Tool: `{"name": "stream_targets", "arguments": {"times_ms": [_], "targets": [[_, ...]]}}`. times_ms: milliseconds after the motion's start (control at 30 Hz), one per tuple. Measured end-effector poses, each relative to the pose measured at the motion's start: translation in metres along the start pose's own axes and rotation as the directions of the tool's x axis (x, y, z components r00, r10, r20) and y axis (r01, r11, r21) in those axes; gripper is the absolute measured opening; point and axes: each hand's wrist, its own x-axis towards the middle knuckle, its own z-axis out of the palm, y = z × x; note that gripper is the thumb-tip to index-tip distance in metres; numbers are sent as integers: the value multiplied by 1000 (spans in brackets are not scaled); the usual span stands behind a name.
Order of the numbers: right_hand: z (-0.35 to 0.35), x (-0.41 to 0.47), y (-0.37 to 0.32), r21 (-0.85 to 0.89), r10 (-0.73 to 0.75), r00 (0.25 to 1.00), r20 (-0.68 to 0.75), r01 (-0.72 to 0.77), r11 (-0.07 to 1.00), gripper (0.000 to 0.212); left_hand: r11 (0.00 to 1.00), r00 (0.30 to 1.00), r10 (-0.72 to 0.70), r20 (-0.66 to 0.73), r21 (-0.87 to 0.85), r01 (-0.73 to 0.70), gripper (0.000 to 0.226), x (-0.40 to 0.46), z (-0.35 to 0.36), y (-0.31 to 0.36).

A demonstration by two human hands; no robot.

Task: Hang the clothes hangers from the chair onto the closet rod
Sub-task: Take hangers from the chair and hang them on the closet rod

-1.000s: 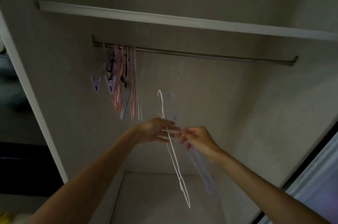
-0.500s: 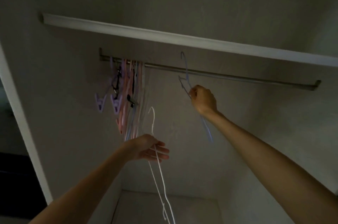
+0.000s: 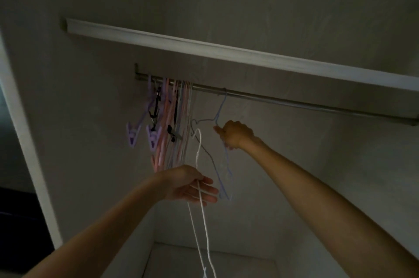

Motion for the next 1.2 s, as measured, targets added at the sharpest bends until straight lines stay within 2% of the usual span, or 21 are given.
{"name": "stream_targets", "arguments": {"times_ms": [67,100,133,200,267,367,600,767,833,900,933,967,1033,1100,1200], "targets": [[-18,0,-1,-80,-38,985,-170,25,996,43,1000,1000,-21,14,23,20,32,-6,-2,1],[-27,3,-1,-54,-44,968,-249,31,998,39,999,999,-35,21,35,34,31,-8,-3,2],[-34,8,-2,31,-17,961,-275,27,999,43,998,998,-52,29,43,51,31,-11,-3,3],[-41,18,-10,219,33,981,-189,10,976,60,995,995,-88,41,52,86,30,-13,-5,2],[-36,22,-29,281,25,997,-77,-3,960,72,989,990,-133,52,66,129,29,-12,-8,0],[-21,24,-60,347,19,996,-86,12,938,77,978,978,-197,75,79,191,28,-7,-13,-6],[-12,31,-103,307,-164,986,17,151,940,80,974,970,-219,110,89,210,28,-7,-25,-19],[-20,18,-85,221,-209,977,35,196,955,71,983,980,-177,89,64,172,28,-21,-28,-22],[-14,10,-69,130,-192,980,43,185,974,57,986,983,-167,80,18,166,30,-29,-25,-22],[1,-7,-54,152,-149,975,164,124,981,37,988,986,-148,74,-30,150,33,-36,-21,-25],[9,-23,-45,186,-132,944,303,77,980,27,987,986,-148,77,-48,152,36,-40,-17,-29],[17,-40,-36,200,-129,881,455,40,979,23,986,985,-151,88,-59,157,39,-43,-12,-31],[31,-72,-17,202,-180,688,703,49,978,24,986,981,-162,105,-12,164,43,-47,-1,-41],[45,-100,6,236,-246,485,839,82,968,22,980,970,-193,145,82,182,44,-50,12,-54],[66,-131,29,277,-287,257,923,73,958,24,956,946,-248,208,208,205,44,-53,24,-70]]}}
